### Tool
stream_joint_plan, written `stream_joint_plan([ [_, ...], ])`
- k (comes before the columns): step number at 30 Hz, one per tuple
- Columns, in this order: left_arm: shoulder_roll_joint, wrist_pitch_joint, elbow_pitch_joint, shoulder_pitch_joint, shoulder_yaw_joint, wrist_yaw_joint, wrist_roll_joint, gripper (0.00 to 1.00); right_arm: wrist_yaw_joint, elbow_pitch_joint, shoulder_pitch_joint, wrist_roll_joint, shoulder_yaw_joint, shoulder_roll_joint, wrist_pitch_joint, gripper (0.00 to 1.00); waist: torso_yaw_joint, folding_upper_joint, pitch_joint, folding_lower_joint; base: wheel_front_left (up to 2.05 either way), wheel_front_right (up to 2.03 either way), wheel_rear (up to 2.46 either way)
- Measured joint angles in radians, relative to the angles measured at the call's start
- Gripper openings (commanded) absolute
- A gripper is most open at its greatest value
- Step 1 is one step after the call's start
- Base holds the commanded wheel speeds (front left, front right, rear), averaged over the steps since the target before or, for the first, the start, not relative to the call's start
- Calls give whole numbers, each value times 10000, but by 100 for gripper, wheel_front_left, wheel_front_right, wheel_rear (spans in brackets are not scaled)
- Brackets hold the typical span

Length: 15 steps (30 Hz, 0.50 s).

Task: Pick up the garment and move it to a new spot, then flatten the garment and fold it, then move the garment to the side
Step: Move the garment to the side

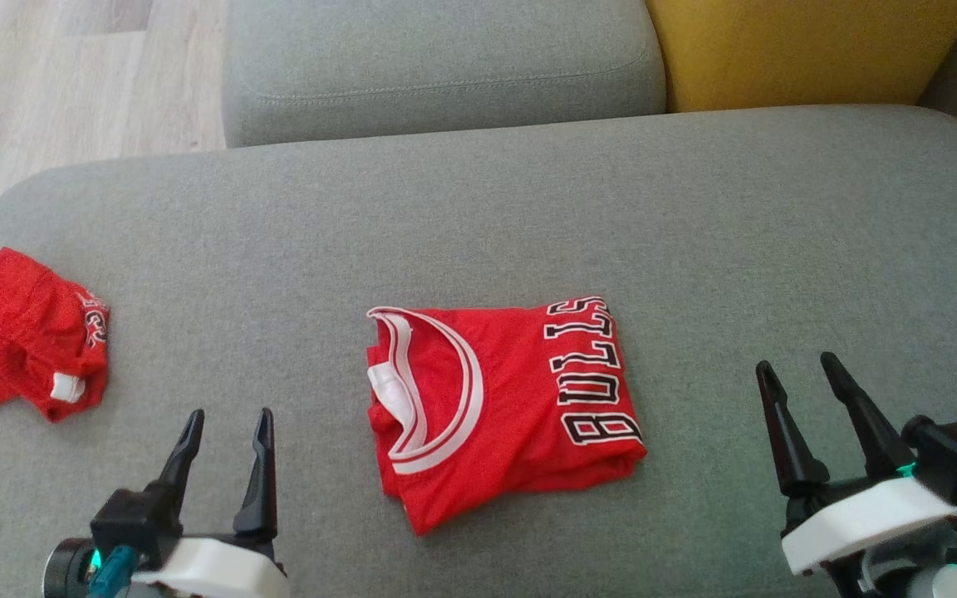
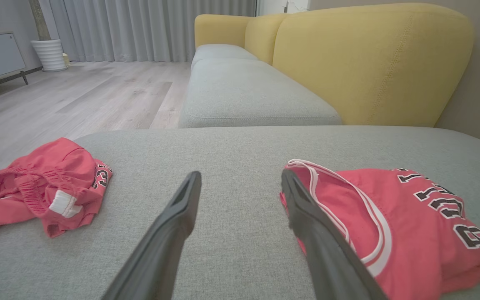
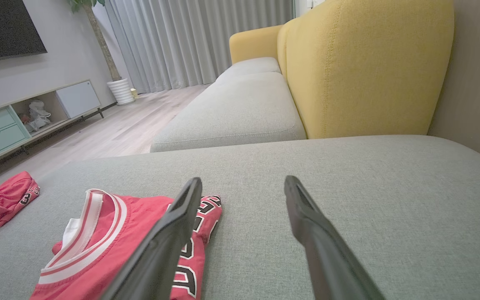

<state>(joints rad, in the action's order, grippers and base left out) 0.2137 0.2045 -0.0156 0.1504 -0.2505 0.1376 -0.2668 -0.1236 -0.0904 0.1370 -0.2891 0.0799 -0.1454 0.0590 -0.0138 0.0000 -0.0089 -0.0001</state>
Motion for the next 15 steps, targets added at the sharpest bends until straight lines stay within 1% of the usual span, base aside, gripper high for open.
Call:
stream_joint_plan([
  [8, 4, 0, 61, -1, -38, 119, 0, 100, 0, -2, 0, 0, 2, 0, 0, 100, 20, 0, 24, 0, 0, 0, 0],
  [15, 4, 0, 98, -6, -109, 121, 0, 100, 0, 2, 0, 0, -81, -2, 29, 100, 79, 0, 78, 0, 0, 0, 0],
])
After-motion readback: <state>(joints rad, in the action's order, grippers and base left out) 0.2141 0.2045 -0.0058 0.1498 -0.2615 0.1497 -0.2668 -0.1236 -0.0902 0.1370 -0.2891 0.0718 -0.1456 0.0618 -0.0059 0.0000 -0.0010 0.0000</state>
